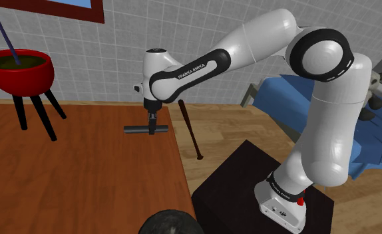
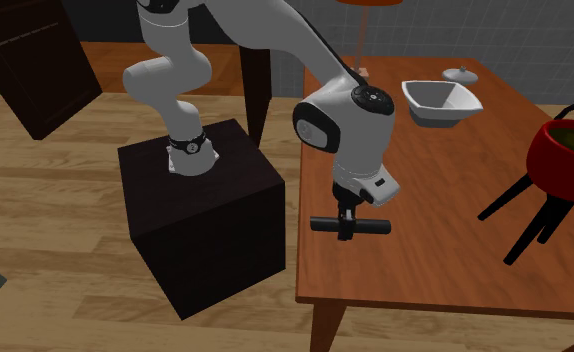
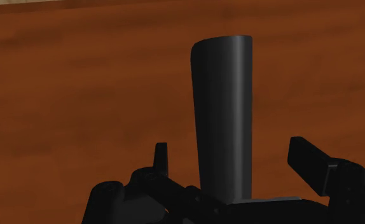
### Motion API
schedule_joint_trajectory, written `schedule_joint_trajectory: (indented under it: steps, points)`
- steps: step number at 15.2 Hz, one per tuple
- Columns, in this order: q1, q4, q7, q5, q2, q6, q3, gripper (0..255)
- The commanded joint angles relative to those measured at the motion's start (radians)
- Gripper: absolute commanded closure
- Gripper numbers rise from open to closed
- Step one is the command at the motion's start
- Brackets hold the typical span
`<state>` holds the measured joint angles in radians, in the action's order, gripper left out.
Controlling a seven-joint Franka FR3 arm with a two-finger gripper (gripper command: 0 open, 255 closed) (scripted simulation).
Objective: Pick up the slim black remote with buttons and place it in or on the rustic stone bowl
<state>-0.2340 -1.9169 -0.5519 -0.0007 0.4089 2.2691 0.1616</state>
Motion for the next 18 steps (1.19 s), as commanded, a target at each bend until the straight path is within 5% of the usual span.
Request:
schedule_joint_trajectory:
  steps: [1,3,4,18]
  points:
    - [0.000,0.000,0.000,0.000,0.000,0.001,0.000,0]
    - [0.000,0.000,0.000,0.000,0.000,0.000,0.000,0]
    - [0.000,0.000,0.000,0.000,0.000,0.000,0.000,255]
    - [0.003,0.014,-0.002,0.006,-0.040,-0.054,0.003,255]
